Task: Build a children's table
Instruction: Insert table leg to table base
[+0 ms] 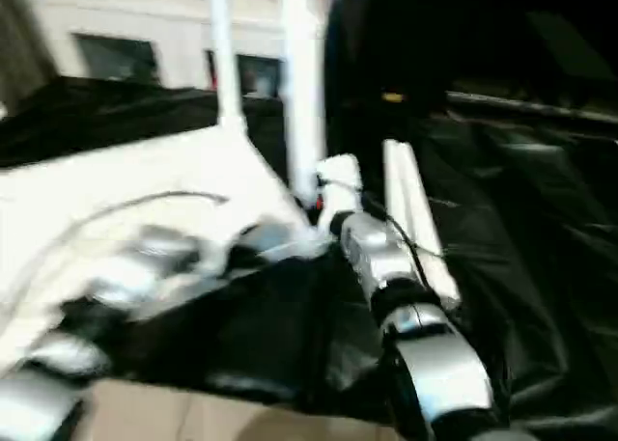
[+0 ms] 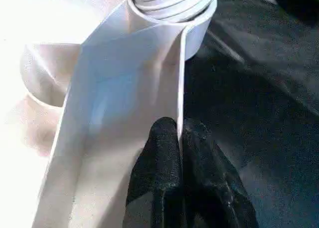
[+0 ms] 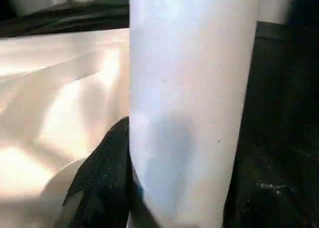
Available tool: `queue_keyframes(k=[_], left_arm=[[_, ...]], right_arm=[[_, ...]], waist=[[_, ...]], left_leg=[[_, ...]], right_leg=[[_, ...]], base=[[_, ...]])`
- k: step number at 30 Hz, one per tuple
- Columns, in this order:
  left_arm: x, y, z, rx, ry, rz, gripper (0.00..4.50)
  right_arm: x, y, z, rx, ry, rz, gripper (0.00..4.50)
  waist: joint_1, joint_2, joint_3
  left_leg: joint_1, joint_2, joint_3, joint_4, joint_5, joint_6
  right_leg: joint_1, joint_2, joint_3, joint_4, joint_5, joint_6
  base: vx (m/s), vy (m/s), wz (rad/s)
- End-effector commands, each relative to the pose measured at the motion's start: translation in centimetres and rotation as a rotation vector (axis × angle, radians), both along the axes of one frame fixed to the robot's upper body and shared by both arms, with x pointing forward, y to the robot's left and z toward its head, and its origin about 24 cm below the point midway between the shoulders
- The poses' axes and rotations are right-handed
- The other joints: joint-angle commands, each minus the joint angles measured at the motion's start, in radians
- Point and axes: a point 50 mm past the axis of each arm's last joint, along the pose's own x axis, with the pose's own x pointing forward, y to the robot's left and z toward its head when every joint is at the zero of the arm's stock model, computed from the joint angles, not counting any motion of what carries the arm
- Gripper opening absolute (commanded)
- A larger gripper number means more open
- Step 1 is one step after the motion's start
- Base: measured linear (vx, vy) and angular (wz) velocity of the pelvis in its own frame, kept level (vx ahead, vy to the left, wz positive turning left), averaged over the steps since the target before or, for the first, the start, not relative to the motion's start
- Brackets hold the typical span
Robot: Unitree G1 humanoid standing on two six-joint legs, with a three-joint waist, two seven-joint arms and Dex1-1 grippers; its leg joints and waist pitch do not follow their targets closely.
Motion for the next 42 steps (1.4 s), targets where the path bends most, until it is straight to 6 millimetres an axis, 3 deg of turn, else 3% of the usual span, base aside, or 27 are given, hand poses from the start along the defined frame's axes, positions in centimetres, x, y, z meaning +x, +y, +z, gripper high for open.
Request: queue_keyframes(k=[1, 3, 5, 10, 11, 13, 14, 16, 18, 19, 20, 22, 23, 25, 26, 29, 31, 32, 35, 38, 39, 42], left_arm=[[1.3, 2.4, 0.2, 0.065, -0.041, 0.199, 0.00], [1.7, 1.0, 0.2, 0.053, -0.070, 0.260, 0.00], [1.9, 0.7, 0.3, 0.059, -0.095, 0.277, 0.00], [2.3, 1.6, 0.9, 0.076, -0.174, 0.237, 0.00], [2.2, 1.6, 1.2, 0.064, -0.212, 0.188, 0.00], [2.1, 1.7, 1.2, 0.059, -0.220, 0.163, 0.00], [1.9, 1.9, 1.2, 0.055, -0.219, 0.137, 0.00], [1.6, 1.8, 1.6, 0.025, -0.249, 0.065, 0.00], [0.1, 1.6, 2.4, -0.071, -0.282, -0.120, 0.00], [0.1, 1.6, 2.4, -0.071, -0.282, -0.120, 0.00], [-0.3, 1.8, 2.6, -0.095, -0.270, -0.156, 0.29], [-0.8, 2.2, 2.9, -0.130, -0.249, -0.188, 0.57], [-1.1, 2.5, 3.3, -0.173, -0.233, -0.210, 0.57], [-1.3, 2.7, 3.8, -0.210, -0.229, -0.229, 0.67], [-1.4, 2.8, 4.0, -0.221, -0.230, -0.231, 0.94], [-1.4, 3.1, 7.6, -0.432, -0.240, -0.233, 1.15], [-1.2, 3.0, 8.3, -0.471, -0.245, -0.230, 1.30], [-1.0, 2.8, 8.8, -0.506, -0.246, -0.227, 1.40], [-0.2, 2.0, 11.0, -0.652, -0.246, -0.193, 1.60], [0.1, 1.8, 11.7, -0.702, -0.247, -0.175, 1.82], [0.4, 1.7, 12.0, -0.726, -0.237, -0.166, 1.88], [0.9, 1.3, 12.5, -0.746, -0.207, -0.136, 2.15]], right_arm=[[-3.1, -3.6, -6.2, -0.066, 0.288, -0.204, 1.90], [-2.8, -3.3, -5.8, -0.051, 0.263, -0.290, 1.90], [-2.5, -2.5, -5.2, -0.036, 0.225, -0.289, 1.90], [-1.5, -0.9, -3.2, 0.071, 0.089, -0.172, 1.90], [-1.3, -0.8, -2.6, 0.103, 0.055, -0.137, 1.90], [-1.2, -0.7, -2.2, 0.132, 0.028, -0.107, 1.90], [-1.1, -0.6, -1.6, 0.174, -0.006, -0.068, 1.90], [-0.9, -0.6, -0.9, 0.208, -0.037, -0.035, 1.90], [-0.6, -1.1, 1.2, 0.285, -0.140, 0.073, 1.90], [-0.6, -1.1, 1.2, 0.285, -0.140, 0.073, 1.90], [-0.5, -1.3, 2.0, 0.299, -0.172, 0.108, 1.90], [-0.4, -1.6, 3.1, 0.314, -0.209, 0.163, 1.90], [-0.5, -1.8, 3.8, 0.319, -0.227, 0.216, 1.90], [-0.6, -2.0, 4.2, 0.310, -0.234, 0.255, 1.90], [-0.6, -2.0, 4.3, 0.304, -0.236, 0.268, 1.90], [-1.8, -2.4, 5.8, 0.283, -0.251, 0.439, 1.90], [-2.1, -2.4, 6.1, 0.283, -0.249, 0.477, 1.90], [-2.4, -2.4, 6.3, 0.285, -0.247, 0.507, 1.90], [-3.5, -2.2, 6.9, 0.289, -0.238, 0.604, 1.90], [-3.8, -2.1, 7.1, 0.295, -0.235, 0.626, 1.90], [-3.9, -2.0, 7.1, 0.291, -0.237, 0.633, 1.90], [-4.6, -1.8, 7.5, 0.289, -0.233, 0.654, 1.90]], waist=[[-0.003, 0.016, -0.028], [0.003, 0.011, -0.030], [0.006, 0.009, -0.035], [0.001, 0.007, -0.040], [-0.003, 0.005, -0.044], [-0.009, 0.005, -0.047], [-0.017, 0.005, -0.052], [-0.021, 0.005, -0.052], [-0.022, 0.003, -0.062], [-0.022, 0.003, -0.062], [-0.020, 0.000, -0.072], [-0.018, 0.005, -0.070], [-0.015, 0.007, -0.068], [-0.014, 0.011, -0.071], [-0.013, 0.013, -0.065], [-0.003, 0.013, -0.056], [0.003, 0.014, -0.054], [0.002, 0.013, -0.045], [0.005, 0.015, -0.040], [0.006, 0.011, -0.043], [0.007, 0.014, -0.045], [0.004, 0.009, -0.045]], left_leg=[[0.003, 0.028, -0.010, -0.077, -0.331, -0.016], [0.005, 0.029, -0.008, -0.076, -0.320, -0.012], [-0.011, 0.027, -0.009, -0.077, -0.272, -0.009], [-0.030, 0.026, -0.010, -0.073, -0.214, 0.017], [-0.038, 0.026, -0.012, -0.070, -0.167, 0.028], [-0.041, 0.027, -0.011, -0.065, -0.119, 0.039], [-0.041, 0.023, -0.008, -0.055, -0.063, 0.064], [-0.044, 0.022, -0.008, -0.051, -0.020, 0.085], [-0.045, 0.024, -0.006, -0.040, 0.025, 0.126], [-0.045, 0.024, -0.006, -0.040, 0.025, 0.126], [-0.045, 0.015, -0.001, -0.025, 0.115, 0.175], [-0.053, 0.013, 0.001, -0.015, 0.173, 0.216], [-0.056, 0.013, 0.001, -0.011, 0.173, 0.222], [-0.051, 0.019, 0.000, -0.008, 0.172, 0.228], [-0.052, 0.024, 0.002, -0.009, 0.158, 0.226], [-0.051, 0.032, 0.003, -0.013, 0.094, 0.191], [-0.049, 0.033, 0.004, -0.013, 0.069, 0.180], [-0.048, 0.031, 0.007, -0.022, -0.020, 0.142], [-0.043, 0.030, 0.007, -0.029, -0.087, 0.082], [-0.048, 0.027, 0.001, -0.032, -0.089, 0.058], [-0.047, 0.026, 0.001, -0.031, -0.082, 0.056], [-0.051, 0.020, 0.001, -0.027, -0.039, 0.060]], right_leg=[[0.008, -0.078, 0.059, -0.103, -0.374, -0.139], [0.004, -0.076, 0.061, -0.104, -0.341, -0.126], [0.015, -0.074, 0.061, -0.095, -0.288, -0.123], [0.026, -0.076, 0.058, -0.088, -0.208, -0.122], [0.033, -0.075, 0.057, -0.079, -0.141, -0.130], [0.036, -0.073, 0.056, -0.069, -0.056, -0.144], [0.037, -0.069, 0.055, -0.058, 0.053, -0.176], [0.040, -0.068, 0.053, -0.052, 0.128, -0.209], [0.044, -0.070, 0.055, -0.038, 0.241, -0.249], [0.044, -0.070, 0.055, -0.038, 0.241, -0.249], [0.042, -0.058, 0.055, -0.017, 0.396, -0.272], [0.034, -0.057, 0.054, -0.006, 0.479, -0.290], [0.032, -0.057, 0.053, -0.003, 0.490, -0.292], [0.026, -0.057, 0.051, -0.001, 0.482, -0.296], [0.020, -0.057, 0.048, -0.004, 0.429, -0.302], [0.021, -0.059, 0.048, -0.011, 0.311, -0.309], [0.019, -0.059, 0.049, -0.014, 0.279, -0.303], [0.020, -0.061, 0.050, -0.028, 0.160, -0.288], [0.021, -0.065, 0.056, -0.041, 0.038, -0.250], [0.029, -0.068, 0.055, -0.043, 0.010, -0.228], [0.028, -0.068, 0.055, -0.044, 0.015, -0.225], [0.031, -0.062, 0.056, -0.040, 0.076, -0.221]], base=[[0.000, 0.000, 0.00], [0.000, 0.000, 0.00], [0.000, 0.000, 0.00], [0.000, 0.000, 0.00], [0.000, 0.000, 0.00], [0.000, 0.000, 0.00], [0.000, 0.000, 0.00], [0.000, 0.000, 0.00], [0.000, 0.000, 0.00], [0.000, 0.000, 0.00], [0.000, 0.000, 0.00], [0.000, 0.000, 0.00], [0.000, 0.000, 0.00], [0.000, 0.000, 0.00], [0.000, 0.000, 0.00], [0.000, 0.000, 0.00], [0.000, 0.000, 0.00], [0.000, 0.000, 0.00], [0.000, 0.000, 0.00], [0.000, 0.000, 0.00], [0.000, 0.000, 0.00], [0.000, 0.000, 0.00]])
